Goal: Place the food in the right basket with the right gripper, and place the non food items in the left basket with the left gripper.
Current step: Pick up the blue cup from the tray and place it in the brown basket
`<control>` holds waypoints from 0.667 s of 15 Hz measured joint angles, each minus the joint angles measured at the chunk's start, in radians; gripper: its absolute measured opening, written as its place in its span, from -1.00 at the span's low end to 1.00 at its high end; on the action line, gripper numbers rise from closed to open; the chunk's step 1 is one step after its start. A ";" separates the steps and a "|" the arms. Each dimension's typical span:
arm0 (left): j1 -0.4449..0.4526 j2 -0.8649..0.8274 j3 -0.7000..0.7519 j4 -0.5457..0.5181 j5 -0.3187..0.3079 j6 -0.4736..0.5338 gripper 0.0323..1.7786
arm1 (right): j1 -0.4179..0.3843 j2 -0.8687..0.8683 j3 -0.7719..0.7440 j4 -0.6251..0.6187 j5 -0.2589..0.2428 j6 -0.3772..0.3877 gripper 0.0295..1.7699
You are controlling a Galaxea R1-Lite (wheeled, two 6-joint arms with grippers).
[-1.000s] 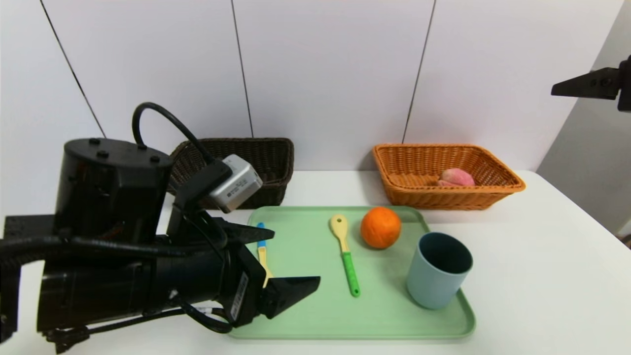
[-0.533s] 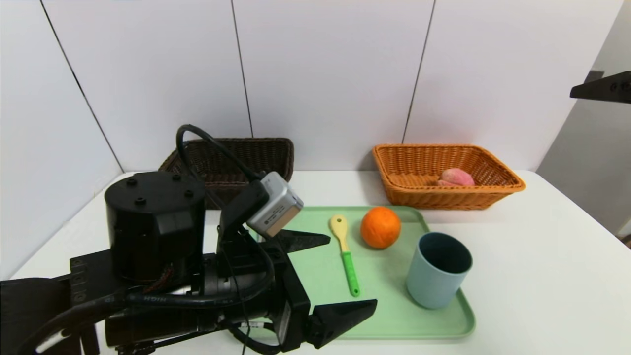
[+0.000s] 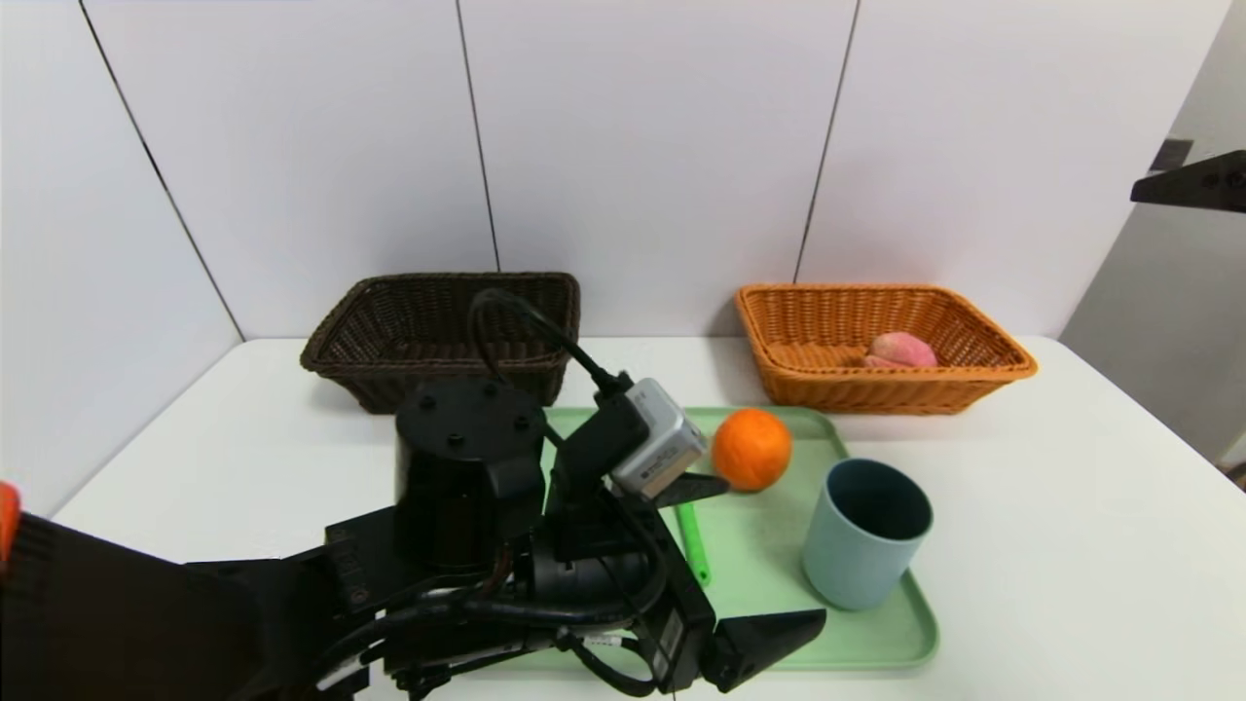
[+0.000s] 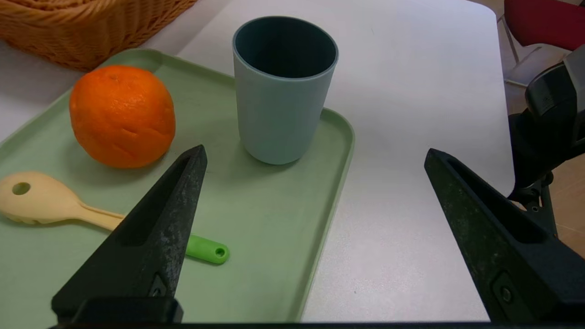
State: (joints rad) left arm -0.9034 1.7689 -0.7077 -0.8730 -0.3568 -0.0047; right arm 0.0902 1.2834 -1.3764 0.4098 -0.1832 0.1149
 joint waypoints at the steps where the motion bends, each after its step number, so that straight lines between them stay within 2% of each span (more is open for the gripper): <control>1: -0.001 0.026 -0.006 -0.011 -0.001 -0.001 0.90 | -0.009 0.000 0.004 0.000 0.000 0.000 0.92; 5: -0.002 0.114 -0.024 -0.102 -0.005 -0.001 0.90 | -0.017 0.000 0.014 -0.001 -0.002 0.001 0.92; 10: -0.002 0.204 -0.098 -0.107 -0.016 -0.005 0.90 | -0.017 -0.004 0.044 -0.003 -0.007 0.006 0.92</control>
State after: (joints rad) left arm -0.9053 1.9730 -0.8053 -0.9798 -0.3732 -0.0096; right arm 0.0734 1.2791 -1.3319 0.4070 -0.1904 0.1206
